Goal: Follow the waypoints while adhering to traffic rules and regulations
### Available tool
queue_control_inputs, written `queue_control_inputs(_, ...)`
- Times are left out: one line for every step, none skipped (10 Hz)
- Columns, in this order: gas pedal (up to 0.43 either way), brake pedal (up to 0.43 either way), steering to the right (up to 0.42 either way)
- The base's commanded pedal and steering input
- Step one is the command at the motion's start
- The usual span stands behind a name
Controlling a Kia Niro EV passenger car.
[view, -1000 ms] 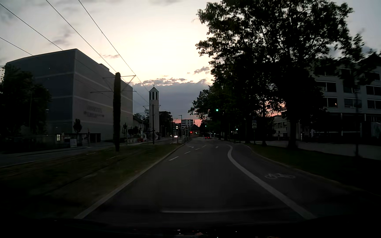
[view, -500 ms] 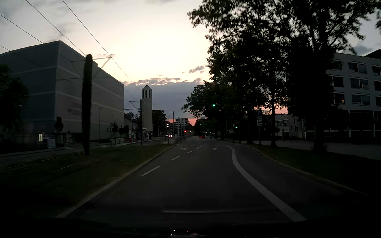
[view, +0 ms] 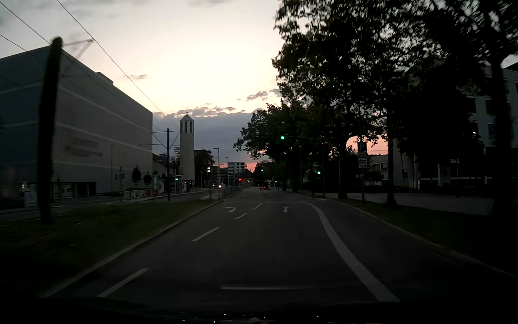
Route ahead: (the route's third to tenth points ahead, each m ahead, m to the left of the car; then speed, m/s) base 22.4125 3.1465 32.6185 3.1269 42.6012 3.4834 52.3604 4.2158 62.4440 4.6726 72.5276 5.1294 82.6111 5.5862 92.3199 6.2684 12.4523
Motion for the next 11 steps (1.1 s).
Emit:
queue_control_inputs(0.098, 0.0, 0.025)
queue_control_inputs(0.098, 0.0, 0.023)
queue_control_inputs(0.098, 0.0, 0.021)
queue_control_inputs(0.098, 0.0, 0.017)
queue_control_inputs(0.098, 0.0, 0.014)
queue_control_inputs(0.098, 0.0, 0.011)
queue_control_inputs(0.098, 0.0, 0.008)
queue_control_inputs(0.098, 0.0, 0.003)
queue_control_inputs(0.098, 0.0, -0.002)
queue_control_inputs(0.098, 0.0, -0.003)
queue_control_inputs(0.098, 0.0, -0.004)
